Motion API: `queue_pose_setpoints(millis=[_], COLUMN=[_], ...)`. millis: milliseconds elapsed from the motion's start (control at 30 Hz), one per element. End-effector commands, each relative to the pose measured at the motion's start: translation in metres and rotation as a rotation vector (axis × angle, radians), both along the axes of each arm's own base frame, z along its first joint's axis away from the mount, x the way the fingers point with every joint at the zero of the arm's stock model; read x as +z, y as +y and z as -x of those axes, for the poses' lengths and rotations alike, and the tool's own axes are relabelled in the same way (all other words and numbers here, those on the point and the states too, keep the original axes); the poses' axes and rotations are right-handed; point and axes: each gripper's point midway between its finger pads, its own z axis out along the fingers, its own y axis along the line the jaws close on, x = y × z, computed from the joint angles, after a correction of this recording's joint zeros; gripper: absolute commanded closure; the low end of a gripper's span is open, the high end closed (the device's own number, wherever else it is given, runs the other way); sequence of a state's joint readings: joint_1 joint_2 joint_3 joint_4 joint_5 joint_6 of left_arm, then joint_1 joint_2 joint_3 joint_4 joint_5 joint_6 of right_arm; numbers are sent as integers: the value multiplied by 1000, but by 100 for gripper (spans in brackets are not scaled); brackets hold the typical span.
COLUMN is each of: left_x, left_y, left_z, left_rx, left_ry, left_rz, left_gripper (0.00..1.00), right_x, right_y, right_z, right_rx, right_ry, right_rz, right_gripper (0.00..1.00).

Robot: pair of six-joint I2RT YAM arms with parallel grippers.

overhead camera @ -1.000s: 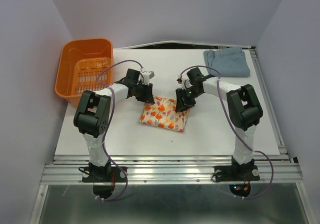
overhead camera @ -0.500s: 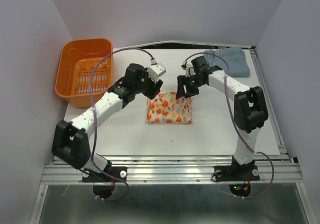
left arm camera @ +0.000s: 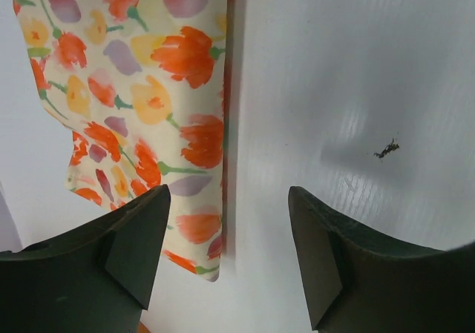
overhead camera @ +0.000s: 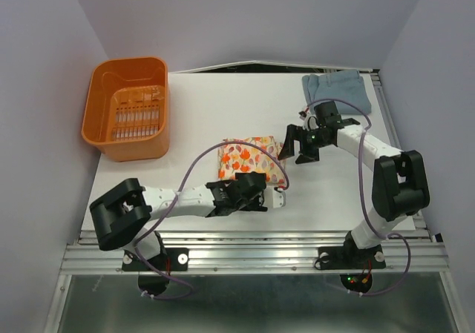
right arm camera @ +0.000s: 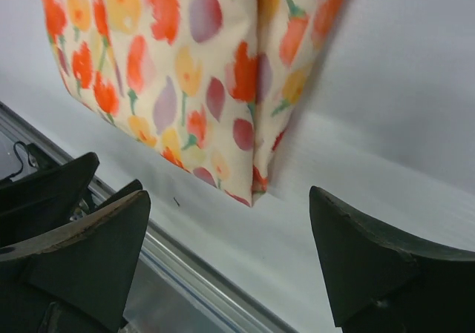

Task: Fold and stack the skirts
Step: Neatly place the folded skirt to the corner

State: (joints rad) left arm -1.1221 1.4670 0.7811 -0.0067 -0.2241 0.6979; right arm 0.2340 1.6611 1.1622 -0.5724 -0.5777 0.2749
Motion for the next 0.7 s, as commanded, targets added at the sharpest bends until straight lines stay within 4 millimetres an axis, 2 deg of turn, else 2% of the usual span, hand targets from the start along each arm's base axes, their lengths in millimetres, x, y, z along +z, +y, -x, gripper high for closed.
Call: queue_pose_setpoints(millis=[0,33,200,367,500,533,567,600,667], left_x=[26,17,6,-16,-19,-20,-15,-13,-6], left_y=[-22,-25,-38,-37,-39,-41,-40,-40,-40], left_z=[-21,-22,-32,-38,-35,-33,-35,-36,-39], left_rx=[21,23,58,69,63,52,69,70,70], left_ry=[-174,-170,-203,-224,-184,-157,-138,-122,-90], left_rz=[46,25,17,-48,-39,-27,-10,1,34], left_gripper=[24,24,26,32,52,65,69,78,86], right_x=[-3,-6,-19,-31,-35,-37,-39,-41,-43], right_y=[3,0,-2,0,1,1,1,1,3], right_z=[11,10,15,22,22,23,24,26,26], right_rx=[-3,-14,-6,0,8,12,16,21,25], right_ry=[7,14,61,103,114,121,127,131,133], right_rz=[-47,-45,-53,-64,-68,-71,-70,-72,-82], right_gripper=[7,6,4,4,3,1,0,0,0])
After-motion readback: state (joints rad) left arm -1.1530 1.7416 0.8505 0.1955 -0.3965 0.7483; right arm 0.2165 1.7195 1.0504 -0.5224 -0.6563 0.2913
